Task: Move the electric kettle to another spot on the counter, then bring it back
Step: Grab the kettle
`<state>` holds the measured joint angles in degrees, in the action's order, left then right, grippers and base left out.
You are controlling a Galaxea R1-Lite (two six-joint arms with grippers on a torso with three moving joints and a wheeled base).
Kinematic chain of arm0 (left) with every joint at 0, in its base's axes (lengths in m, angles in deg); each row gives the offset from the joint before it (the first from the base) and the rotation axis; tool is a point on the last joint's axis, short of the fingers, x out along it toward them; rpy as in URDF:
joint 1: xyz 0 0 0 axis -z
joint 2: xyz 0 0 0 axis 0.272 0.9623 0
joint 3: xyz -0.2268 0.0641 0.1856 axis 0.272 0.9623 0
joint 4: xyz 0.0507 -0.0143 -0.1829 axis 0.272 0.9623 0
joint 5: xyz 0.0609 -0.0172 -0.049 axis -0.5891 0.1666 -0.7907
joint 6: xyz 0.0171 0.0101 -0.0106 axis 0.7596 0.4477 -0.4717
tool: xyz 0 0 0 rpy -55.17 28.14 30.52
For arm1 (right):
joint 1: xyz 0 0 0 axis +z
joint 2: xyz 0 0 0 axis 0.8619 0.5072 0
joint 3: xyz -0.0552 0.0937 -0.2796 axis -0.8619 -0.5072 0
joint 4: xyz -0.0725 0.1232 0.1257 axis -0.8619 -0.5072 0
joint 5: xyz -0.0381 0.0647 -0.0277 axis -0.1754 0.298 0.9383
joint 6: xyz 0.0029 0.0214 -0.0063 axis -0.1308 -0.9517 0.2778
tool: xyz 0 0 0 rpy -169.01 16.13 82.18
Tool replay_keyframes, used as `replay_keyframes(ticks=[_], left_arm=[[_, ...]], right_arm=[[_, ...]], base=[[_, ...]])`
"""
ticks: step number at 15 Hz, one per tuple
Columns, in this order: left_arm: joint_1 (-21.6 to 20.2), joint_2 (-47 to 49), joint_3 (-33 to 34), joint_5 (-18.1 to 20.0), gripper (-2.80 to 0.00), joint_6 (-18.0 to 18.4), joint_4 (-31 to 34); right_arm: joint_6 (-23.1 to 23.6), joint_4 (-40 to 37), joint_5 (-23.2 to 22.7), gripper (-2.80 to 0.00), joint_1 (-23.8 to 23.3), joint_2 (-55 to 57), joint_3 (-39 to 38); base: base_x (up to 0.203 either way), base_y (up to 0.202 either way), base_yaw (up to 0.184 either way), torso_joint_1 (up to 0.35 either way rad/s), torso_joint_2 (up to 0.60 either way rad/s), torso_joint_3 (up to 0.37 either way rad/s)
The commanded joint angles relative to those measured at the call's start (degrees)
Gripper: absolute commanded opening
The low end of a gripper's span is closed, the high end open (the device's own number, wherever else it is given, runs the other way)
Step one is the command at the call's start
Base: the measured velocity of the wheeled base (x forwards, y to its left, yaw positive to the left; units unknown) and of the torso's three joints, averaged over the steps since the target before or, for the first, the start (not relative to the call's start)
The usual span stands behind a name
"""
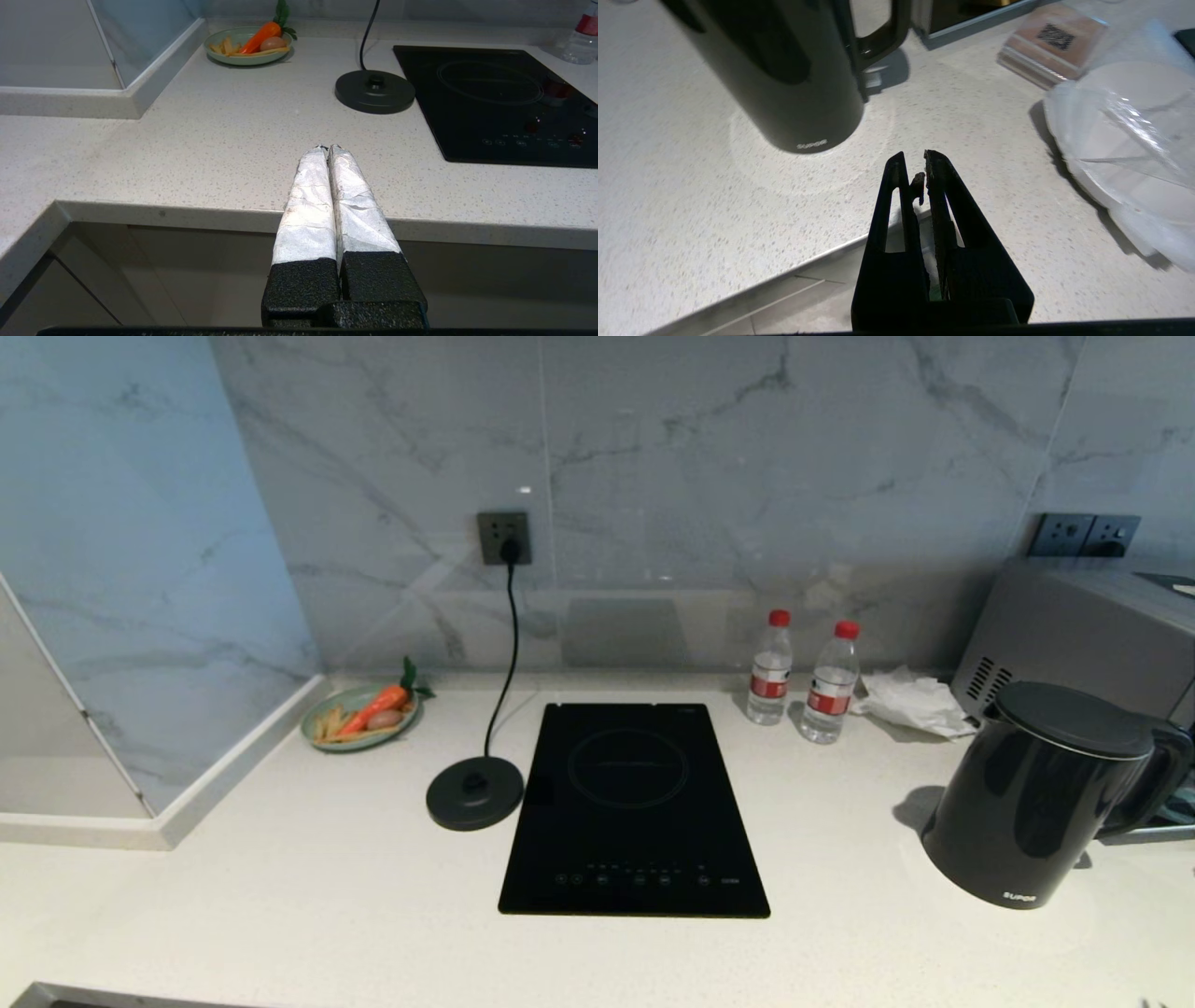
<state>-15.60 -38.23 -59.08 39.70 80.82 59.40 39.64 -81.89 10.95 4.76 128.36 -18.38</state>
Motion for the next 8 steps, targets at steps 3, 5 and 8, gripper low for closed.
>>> replay_keyframes(ticks=[3,5,8], left_arm=[[-0.01,0.0,0.18,-0.01,-2.8,0.01,-0.02],[-0.01,0.0,0.18,-0.01,-2.8,0.01,-0.02],[-0.01,0.0,0.18,-0.01,-2.8,-0.08,-0.02]], right_arm=[[4.6,5.3,-9.26,-2.8,-5.53,9.07,-2.6],[6.93,11.15,-12.19,-2.8,-7.34,14.37,-2.49],[10.97,14.55,-14.32,-2.8,-9.22,17.2,-0.41]], base=[[0.0,0.0,0.0,0.0,0.0,0.0],[0.0,0.0,0.0,0.0,0.0,0.0],[0.0,0.0,0.0,0.0,0.0,0.0]])
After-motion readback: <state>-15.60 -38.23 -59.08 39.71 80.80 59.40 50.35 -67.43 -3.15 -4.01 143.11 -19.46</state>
